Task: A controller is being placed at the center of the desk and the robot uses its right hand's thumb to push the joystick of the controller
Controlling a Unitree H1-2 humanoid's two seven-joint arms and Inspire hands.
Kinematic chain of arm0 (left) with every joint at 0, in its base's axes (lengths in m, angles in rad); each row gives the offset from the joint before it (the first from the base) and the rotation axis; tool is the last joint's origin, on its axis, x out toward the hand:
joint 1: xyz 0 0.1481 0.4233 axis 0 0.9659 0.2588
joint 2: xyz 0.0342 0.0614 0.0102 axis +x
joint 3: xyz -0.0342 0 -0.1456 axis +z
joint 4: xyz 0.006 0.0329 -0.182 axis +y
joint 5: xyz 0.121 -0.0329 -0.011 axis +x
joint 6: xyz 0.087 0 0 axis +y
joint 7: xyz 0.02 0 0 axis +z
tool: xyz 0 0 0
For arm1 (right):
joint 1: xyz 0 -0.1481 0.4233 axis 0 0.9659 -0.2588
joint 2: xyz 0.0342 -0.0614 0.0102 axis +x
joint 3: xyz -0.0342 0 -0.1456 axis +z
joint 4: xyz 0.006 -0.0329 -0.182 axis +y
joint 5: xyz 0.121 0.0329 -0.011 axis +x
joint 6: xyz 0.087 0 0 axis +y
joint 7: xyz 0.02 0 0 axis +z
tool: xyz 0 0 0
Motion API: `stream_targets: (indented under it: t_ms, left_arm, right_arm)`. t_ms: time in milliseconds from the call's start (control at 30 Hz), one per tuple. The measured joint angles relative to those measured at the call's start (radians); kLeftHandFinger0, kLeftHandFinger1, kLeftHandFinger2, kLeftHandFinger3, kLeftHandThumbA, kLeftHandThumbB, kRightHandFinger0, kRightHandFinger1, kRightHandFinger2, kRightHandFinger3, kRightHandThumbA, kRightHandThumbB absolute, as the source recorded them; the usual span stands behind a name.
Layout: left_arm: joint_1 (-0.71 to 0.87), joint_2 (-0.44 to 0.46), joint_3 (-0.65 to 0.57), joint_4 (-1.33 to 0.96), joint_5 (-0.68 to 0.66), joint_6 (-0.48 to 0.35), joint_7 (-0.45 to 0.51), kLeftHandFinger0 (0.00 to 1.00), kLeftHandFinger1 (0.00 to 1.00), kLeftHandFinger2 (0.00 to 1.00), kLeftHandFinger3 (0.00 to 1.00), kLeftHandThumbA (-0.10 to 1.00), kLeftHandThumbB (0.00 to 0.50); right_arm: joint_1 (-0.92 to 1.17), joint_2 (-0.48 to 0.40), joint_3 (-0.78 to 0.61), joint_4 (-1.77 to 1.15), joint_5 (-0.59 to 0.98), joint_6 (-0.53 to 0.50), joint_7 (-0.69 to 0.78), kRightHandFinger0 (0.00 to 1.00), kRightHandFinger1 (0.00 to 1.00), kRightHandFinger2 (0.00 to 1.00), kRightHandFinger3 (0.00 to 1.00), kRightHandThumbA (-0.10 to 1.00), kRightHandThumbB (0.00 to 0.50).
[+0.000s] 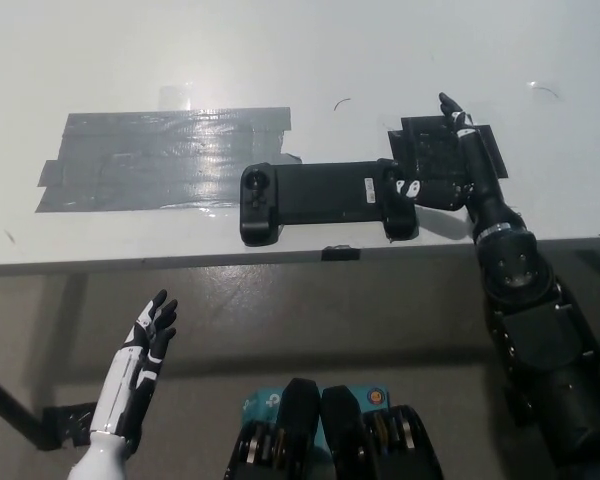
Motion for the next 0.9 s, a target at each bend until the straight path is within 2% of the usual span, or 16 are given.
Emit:
stream_targets:
  t_ms: [167,233,667,833,900]
  left_arm:
    - [-0.002,0.0,0.0,0.0,0.0,0.0,0.0,1.0,1.0,1.0,1.0,0.93,0.047]
    - [-0.002,-0.001,0.0,-0.001,0.0,0.0,0.0,1.0,1.0,1.0,1.0,0.94,0.042]
    - [-0.004,-0.002,0.0,-0.005,0.002,0.0,0.0,1.0,1.0,1.0,1.0,0.94,0.037]
    - [-0.006,-0.002,0.0,-0.006,0.002,0.001,0.0,1.0,1.0,1.0,1.0,0.95,0.04]
    - [-0.009,-0.002,0.0,-0.007,0.002,0.001,0.0,1.0,1.0,1.0,1.0,0.95,0.038]
  right_arm:
    - [-0.017,0.0,0.0,0.056,0.0,0.0,-0.013,1.0,1.0,1.0,1.0,1.0,0.27]
    - [-0.018,0.0,0.0,0.069,0.0,0.0,-0.017,1.0,1.0,1.0,1.0,1.0,0.257]
    - [-0.053,-0.001,-0.001,0.117,0.011,-0.003,-0.032,1.0,1.0,1.0,1.0,1.0,0.264]
    - [-0.067,0.0,-0.002,0.123,0.02,-0.003,-0.033,1.0,1.0,1.0,1.0,1.0,0.248]
    - [-0.074,0.0,-0.002,0.128,0.02,-0.003,-0.035,1.0,1.0,1.0,1.0,1.0,0.225]
